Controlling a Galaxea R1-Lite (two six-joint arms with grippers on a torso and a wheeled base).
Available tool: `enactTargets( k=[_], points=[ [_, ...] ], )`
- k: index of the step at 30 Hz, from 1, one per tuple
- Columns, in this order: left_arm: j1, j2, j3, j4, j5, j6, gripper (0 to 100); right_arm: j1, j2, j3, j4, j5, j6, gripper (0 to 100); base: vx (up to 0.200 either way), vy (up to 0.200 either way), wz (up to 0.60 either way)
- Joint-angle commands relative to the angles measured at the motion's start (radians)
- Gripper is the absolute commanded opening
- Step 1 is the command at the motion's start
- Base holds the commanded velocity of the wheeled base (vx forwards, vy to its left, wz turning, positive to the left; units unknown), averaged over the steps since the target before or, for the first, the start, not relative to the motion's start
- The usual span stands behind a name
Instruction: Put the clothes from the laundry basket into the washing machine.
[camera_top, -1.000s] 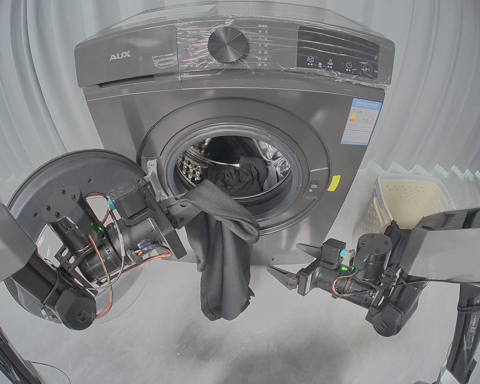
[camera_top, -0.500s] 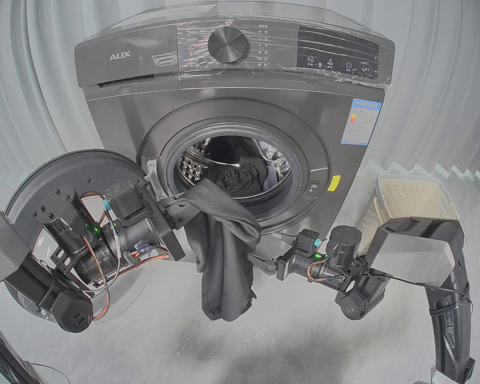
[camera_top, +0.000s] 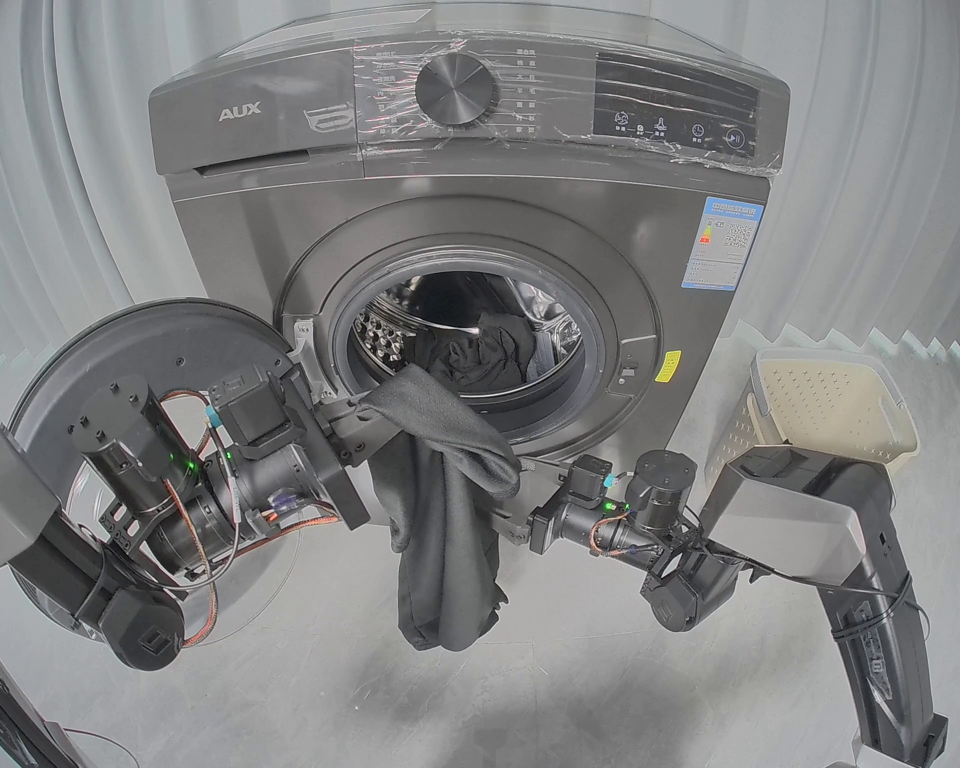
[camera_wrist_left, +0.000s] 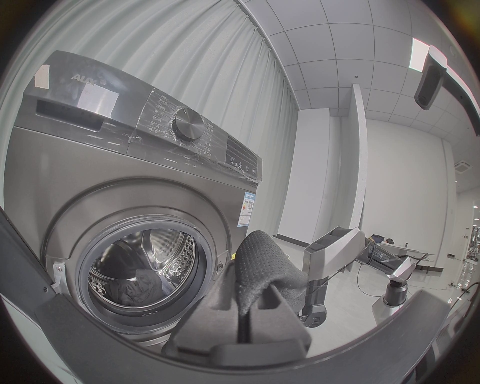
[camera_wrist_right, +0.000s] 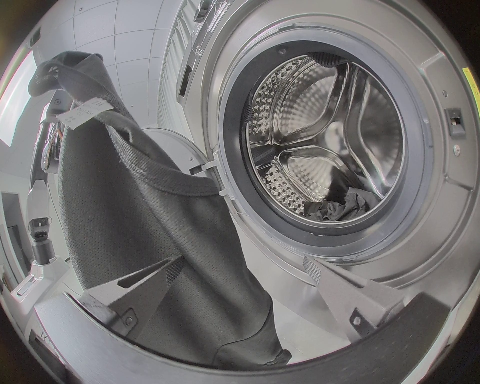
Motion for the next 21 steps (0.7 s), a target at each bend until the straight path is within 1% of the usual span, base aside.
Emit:
enactTargets(
  k=[1,3,4,13,17,19,20,21],
  points=[
    [-0.001,0.001,0.001,-0.002,0.001,0.000,0,0.018,0.015,-0.014,-0.007,0.001,0.001,100,0.000,0.000,0.00],
    [-0.001,0.001,0.001,-0.001,0.001,0.000,0,0.026,0.017,-0.014,-0.012,0.001,0.001,100,0.000,0.000,0.00],
    [-0.001,0.003,0.001,-0.001,0.001,0.000,0,0.027,0.015,-0.015,-0.012,0.001,0.001,0,0.000,0.000,0.00],
    [0.006,0.003,0.004,-0.001,0.001,0.001,0,0.026,-0.014,0.023,-0.029,0.001,0.001,0,0.000,0.000,0.00],
    [0.013,0.004,0.005,-0.002,0.003,-0.003,0,0.018,-0.066,0.106,-0.047,-0.004,-0.002,0,0.000,0.000,0.00],
    [0.023,0.009,0.004,-0.002,0.011,-0.005,0,0.009,-0.100,0.160,-0.050,-0.010,-0.012,0,0.000,0.000,0.00],
    [0.023,0.009,0.004,-0.002,0.011,-0.005,0,0.009,-0.100,0.160,-0.050,-0.010,-0.012,0,0.000,0.000,0.00],
    [0.049,0.009,0.005,-0.002,0.015,-0.008,0,-0.011,-0.164,0.244,-0.052,-0.017,-0.031,0,0.000,0.000,0.00]
  ],
)
